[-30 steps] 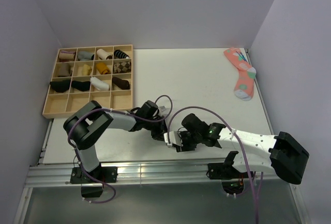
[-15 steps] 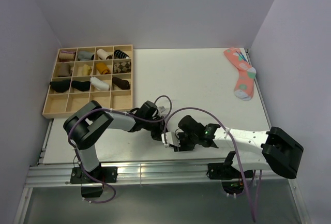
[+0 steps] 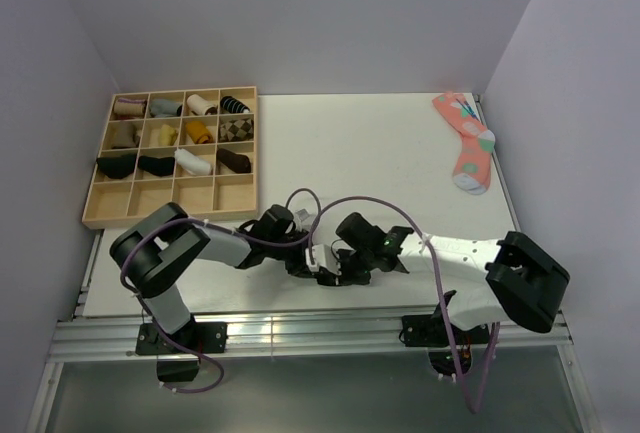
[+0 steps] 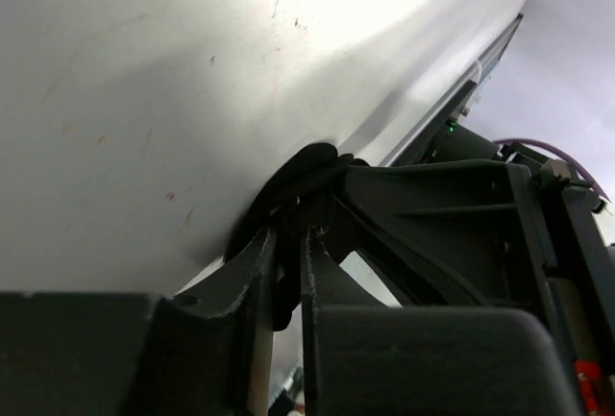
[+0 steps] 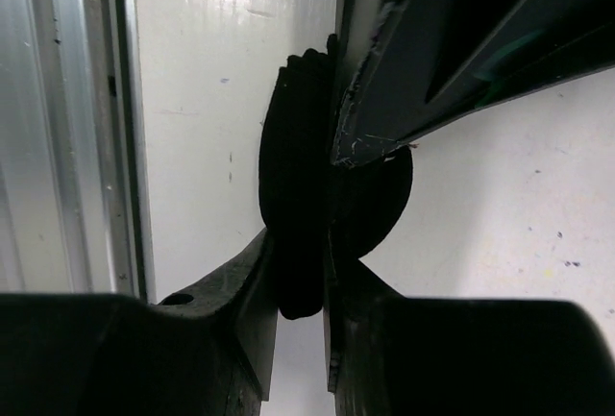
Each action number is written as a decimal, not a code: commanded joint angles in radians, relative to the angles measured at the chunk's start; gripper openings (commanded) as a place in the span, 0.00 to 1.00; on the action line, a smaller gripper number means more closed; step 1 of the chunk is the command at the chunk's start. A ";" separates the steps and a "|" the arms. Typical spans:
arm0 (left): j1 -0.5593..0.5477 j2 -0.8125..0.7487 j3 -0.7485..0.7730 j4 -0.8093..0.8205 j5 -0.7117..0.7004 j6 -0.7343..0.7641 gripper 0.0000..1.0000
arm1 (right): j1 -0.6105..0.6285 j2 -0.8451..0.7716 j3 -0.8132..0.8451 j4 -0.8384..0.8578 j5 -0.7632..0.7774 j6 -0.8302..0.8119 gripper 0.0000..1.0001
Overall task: Roll the socks
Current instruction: Roll the sock at the center of the board, then pick up the sock at the center of the board.
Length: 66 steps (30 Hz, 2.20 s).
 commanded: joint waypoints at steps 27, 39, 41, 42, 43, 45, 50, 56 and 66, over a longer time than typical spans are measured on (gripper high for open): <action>-0.119 -0.316 -0.325 0.265 -0.688 0.152 0.47 | -0.189 0.390 0.313 -0.388 -0.218 -0.070 0.17; -0.280 -0.438 -0.398 0.371 -0.861 0.324 0.48 | -0.217 0.536 0.401 -0.442 -0.201 -0.027 0.18; -0.299 -0.447 -0.400 0.392 -0.863 0.349 0.48 | -0.221 0.568 0.418 -0.456 -0.201 -0.016 0.18; -0.303 -0.456 -0.397 0.393 -0.873 0.372 0.48 | -0.227 0.577 0.433 -0.464 -0.202 -0.015 0.18; -0.308 -0.459 -0.386 0.380 -0.879 0.383 0.48 | -0.232 0.585 0.442 -0.477 -0.204 -0.013 0.18; -0.319 -0.467 -0.377 0.367 -0.884 0.413 0.48 | -0.243 0.605 0.459 -0.488 -0.207 -0.007 0.17; -0.360 -0.462 -0.338 0.307 -0.899 0.462 0.48 | -0.267 0.637 0.494 -0.537 -0.224 -0.010 0.18; -0.408 -0.435 -0.297 0.288 -0.922 0.519 0.49 | -0.292 0.709 0.550 -0.623 -0.247 -0.030 0.18; -0.424 -0.361 -0.230 0.267 -0.948 0.620 0.49 | -0.342 0.804 0.632 -0.721 -0.259 -0.070 0.18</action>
